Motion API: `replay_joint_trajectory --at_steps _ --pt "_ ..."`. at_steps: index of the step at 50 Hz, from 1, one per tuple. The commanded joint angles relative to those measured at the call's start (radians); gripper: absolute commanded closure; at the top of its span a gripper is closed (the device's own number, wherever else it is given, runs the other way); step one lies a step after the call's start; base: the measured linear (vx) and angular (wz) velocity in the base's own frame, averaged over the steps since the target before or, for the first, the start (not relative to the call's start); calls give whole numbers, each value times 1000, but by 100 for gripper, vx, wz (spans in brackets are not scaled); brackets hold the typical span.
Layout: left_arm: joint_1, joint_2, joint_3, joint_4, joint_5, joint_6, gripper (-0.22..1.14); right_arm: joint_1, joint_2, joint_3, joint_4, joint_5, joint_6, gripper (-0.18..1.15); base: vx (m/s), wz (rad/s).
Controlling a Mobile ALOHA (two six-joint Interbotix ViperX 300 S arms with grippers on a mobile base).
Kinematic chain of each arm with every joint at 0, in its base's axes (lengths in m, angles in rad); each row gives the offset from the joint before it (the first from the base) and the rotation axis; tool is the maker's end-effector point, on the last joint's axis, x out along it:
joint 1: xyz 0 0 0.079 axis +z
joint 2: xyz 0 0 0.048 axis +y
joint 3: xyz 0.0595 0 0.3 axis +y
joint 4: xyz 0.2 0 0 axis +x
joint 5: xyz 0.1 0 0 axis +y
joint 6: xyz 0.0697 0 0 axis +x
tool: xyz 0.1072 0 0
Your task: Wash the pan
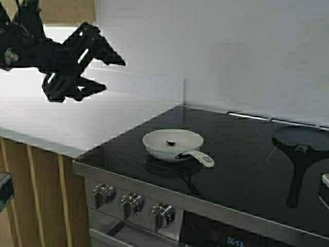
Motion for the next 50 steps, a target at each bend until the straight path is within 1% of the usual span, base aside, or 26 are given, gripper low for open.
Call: replay_joint_trajectory --at_steps 1,10,19,24,34,44,50 --pt "-2 178 -63 52 -141 -74 -8 2 12 -9 -2 -9 -2 90 0 0" --pt "-20 423 -155 97 -295 -198 -8 2 14 -8 -2 -9 0 90 0 0" --pt "-80 641 -270 98 -396 -308 -8 2 15 -8 -2 -8 -2 90 0 0" --pt "-107 730 -337 95 -436 -365 -8 2 17 -6 -2 -9 -2 90 0 0" --pt "-155 824 -459 69 -453 -451 -7 2 18 -5 -2 -9 0 90 0 0" --pt "-195 853 -534 3 -440 -485 -7 2 18 -5 -2 -8 2 90 0 0" --pt "-207 871 -581 -17 -402 -517 -7 2 18 -5 -2 -8 2 90 0 0"
